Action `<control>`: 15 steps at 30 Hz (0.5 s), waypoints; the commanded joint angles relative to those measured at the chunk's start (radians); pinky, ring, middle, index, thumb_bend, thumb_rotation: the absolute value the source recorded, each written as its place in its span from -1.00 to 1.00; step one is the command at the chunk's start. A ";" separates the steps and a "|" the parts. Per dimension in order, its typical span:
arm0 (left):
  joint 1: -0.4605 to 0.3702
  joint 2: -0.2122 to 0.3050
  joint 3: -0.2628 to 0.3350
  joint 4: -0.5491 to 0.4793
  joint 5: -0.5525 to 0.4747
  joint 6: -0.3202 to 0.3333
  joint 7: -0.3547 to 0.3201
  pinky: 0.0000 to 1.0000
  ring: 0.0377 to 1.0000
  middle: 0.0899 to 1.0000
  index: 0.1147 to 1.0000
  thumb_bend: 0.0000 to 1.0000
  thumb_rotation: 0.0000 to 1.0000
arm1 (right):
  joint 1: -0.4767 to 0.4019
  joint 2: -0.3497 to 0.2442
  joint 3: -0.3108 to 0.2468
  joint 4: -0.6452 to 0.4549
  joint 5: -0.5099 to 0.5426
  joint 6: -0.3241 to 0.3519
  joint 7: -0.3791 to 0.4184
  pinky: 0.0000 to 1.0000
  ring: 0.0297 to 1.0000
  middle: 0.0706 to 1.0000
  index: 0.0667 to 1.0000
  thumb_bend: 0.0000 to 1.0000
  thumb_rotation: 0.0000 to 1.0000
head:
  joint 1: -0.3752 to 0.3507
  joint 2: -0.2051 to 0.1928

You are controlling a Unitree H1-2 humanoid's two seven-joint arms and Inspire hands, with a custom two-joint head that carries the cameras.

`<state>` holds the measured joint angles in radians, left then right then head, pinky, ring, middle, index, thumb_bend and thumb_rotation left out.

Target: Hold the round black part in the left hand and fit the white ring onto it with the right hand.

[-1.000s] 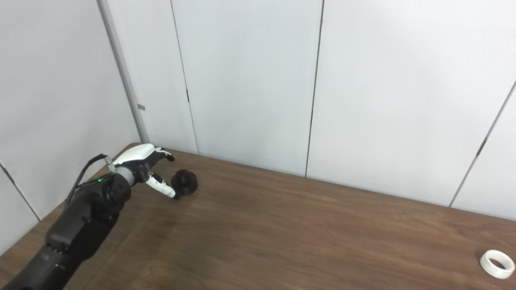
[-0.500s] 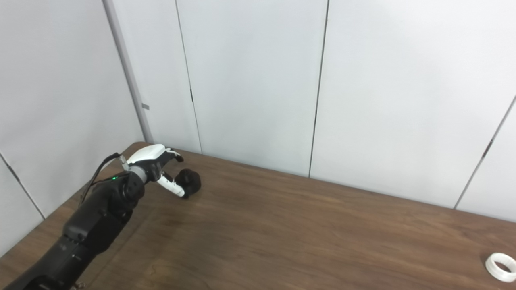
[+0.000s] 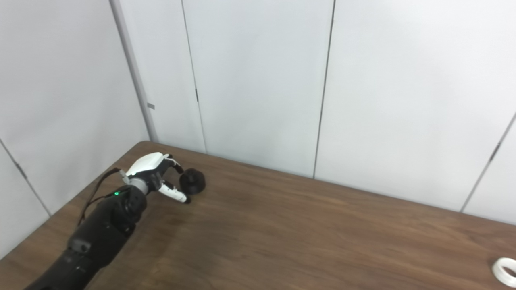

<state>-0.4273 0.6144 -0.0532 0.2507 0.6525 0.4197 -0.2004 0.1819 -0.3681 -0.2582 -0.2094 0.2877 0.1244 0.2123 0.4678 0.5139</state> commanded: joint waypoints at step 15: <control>0.013 -0.006 -0.003 0.024 -0.013 -0.030 0.151 1.00 1.00 1.00 0.42 1.00 -0.51 | 0.033 -0.056 -0.044 -0.019 0.023 0.013 0.015 1.00 1.00 0.97 0.82 -0.19 1.00 | 0.000 0.018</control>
<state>-0.3918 0.5857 -0.0598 0.2790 0.6351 0.4117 -0.0820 0.2008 -0.3968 -0.2800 -0.2096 0.3115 0.1328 0.2301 0.4694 0.5308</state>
